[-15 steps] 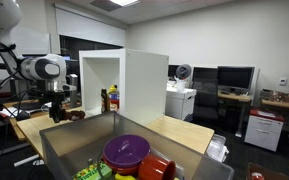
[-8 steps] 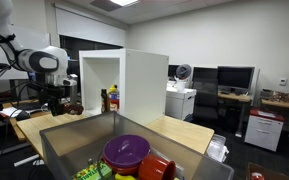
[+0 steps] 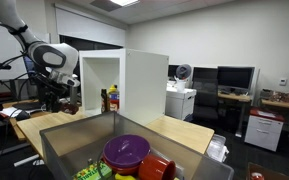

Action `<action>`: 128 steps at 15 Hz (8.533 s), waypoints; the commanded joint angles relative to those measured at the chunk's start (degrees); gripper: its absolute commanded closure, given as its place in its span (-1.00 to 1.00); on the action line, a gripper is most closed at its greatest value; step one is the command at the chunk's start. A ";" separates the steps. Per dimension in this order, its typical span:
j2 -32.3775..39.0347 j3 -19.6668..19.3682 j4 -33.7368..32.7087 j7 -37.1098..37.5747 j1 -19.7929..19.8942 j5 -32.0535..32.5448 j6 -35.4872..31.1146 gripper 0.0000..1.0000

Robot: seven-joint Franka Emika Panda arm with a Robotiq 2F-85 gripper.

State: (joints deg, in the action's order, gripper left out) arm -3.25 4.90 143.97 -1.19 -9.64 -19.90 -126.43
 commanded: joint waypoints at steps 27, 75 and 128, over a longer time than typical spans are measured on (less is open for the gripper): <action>10.05 -0.80 -9.28 -4.74 4.41 -4.22 19.17 0.99; 12.81 -1.82 -15.03 -4.06 7.29 -2.36 22.51 -1.00; 21.44 1.49 -10.42 8.57 3.02 -5.03 9.04 -0.27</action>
State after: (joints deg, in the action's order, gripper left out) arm 18.63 5.93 132.78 5.90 -6.32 -25.04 -116.53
